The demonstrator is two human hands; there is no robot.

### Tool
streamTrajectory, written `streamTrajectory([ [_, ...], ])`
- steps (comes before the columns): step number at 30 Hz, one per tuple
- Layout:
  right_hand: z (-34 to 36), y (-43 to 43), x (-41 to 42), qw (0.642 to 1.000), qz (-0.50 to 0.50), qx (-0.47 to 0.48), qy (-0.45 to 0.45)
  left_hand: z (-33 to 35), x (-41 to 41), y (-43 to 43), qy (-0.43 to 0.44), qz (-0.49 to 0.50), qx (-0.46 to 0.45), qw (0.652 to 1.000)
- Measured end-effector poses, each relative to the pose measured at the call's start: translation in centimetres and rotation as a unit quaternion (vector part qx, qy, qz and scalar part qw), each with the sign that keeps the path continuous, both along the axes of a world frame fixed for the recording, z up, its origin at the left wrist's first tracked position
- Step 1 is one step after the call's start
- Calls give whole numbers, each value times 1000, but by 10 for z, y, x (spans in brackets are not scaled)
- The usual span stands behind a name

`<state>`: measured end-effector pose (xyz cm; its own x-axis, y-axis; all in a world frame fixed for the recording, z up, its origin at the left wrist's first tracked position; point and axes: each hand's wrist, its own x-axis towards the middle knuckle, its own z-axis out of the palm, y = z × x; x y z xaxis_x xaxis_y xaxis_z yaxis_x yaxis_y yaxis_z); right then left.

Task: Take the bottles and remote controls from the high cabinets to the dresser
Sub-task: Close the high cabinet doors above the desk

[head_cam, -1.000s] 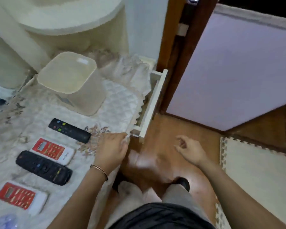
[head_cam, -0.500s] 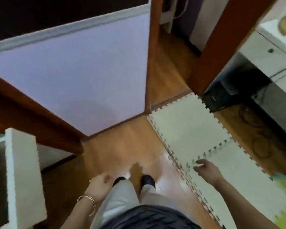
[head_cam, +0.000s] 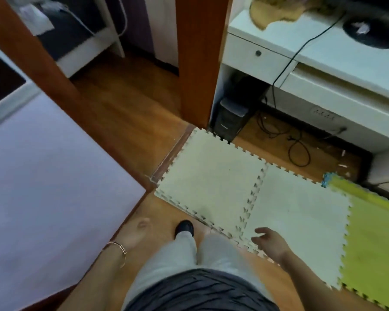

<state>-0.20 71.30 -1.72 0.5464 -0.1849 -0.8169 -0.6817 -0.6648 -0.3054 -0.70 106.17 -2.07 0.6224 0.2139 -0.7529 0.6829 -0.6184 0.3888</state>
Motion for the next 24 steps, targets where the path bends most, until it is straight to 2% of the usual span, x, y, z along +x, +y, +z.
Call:
streamTrajectory([
  [6, 17, 0, 58, 989, -129, 24, -61, -10, 80, 17, 38, -40, -29, 998],
  [15, -17, -42, 96, 962, -261, 18, 76, -33, 167, -15, 80, 11, -31, 996],
  [20, 1, -73, 173, 968, -217, 48, 115, -15, 250, -61, 55, 15, -51, 997],
  [22, 15, -87, 215, 966, -234, 62, 94, 3, 288, -79, 44, 48, -84, 994],
  [24, 29, -97, 257, 965, -246, 83, 42, 22, 323, -94, 11, 46, -79, 996],
])
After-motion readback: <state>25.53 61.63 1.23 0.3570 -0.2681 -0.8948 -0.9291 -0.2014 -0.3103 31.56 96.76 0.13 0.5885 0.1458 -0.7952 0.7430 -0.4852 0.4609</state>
